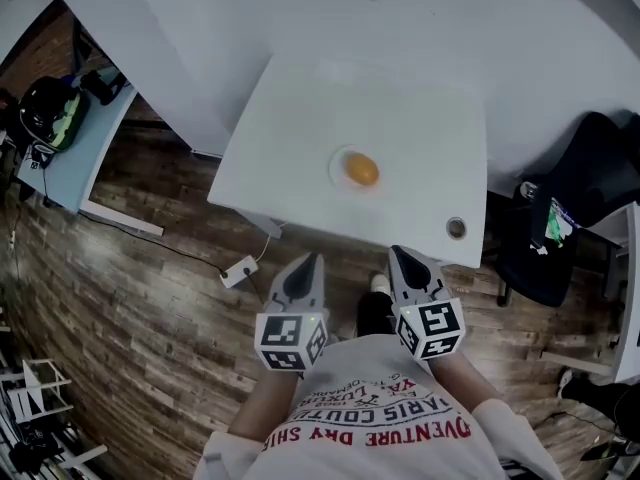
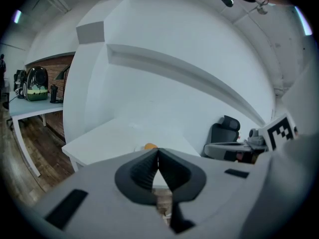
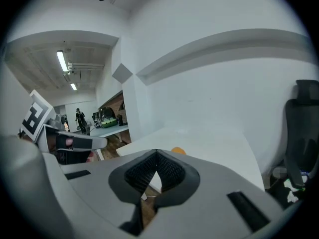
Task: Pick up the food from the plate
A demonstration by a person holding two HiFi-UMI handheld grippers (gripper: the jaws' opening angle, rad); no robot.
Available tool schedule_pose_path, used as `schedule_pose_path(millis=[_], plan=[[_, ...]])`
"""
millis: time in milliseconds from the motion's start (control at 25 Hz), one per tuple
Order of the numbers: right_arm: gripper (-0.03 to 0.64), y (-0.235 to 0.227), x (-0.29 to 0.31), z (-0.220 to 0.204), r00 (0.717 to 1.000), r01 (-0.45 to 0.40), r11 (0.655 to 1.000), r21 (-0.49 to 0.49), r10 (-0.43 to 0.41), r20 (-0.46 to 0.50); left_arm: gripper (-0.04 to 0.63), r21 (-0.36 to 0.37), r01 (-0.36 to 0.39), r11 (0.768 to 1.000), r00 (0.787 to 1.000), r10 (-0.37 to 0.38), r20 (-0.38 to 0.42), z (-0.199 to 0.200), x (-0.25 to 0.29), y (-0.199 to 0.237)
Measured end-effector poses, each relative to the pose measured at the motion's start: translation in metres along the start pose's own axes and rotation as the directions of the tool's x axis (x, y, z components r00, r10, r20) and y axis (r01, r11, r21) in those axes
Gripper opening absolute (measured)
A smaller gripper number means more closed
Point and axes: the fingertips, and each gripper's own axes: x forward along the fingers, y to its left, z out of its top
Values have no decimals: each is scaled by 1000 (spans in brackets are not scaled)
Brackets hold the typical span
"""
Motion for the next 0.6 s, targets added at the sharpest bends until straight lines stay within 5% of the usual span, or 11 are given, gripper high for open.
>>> schedule_pose_path(millis=[400, 600], plan=[[8, -99, 88, 53, 992, -122, 993, -9, 122, -17, 6, -53, -147, 988, 988, 144, -54, 33, 122, -8], [8, -135, 121, 50, 987, -146, 989, 32, 148, -63, 6, -133, -161, 978, 980, 142, -138, 24, 177, -15]])
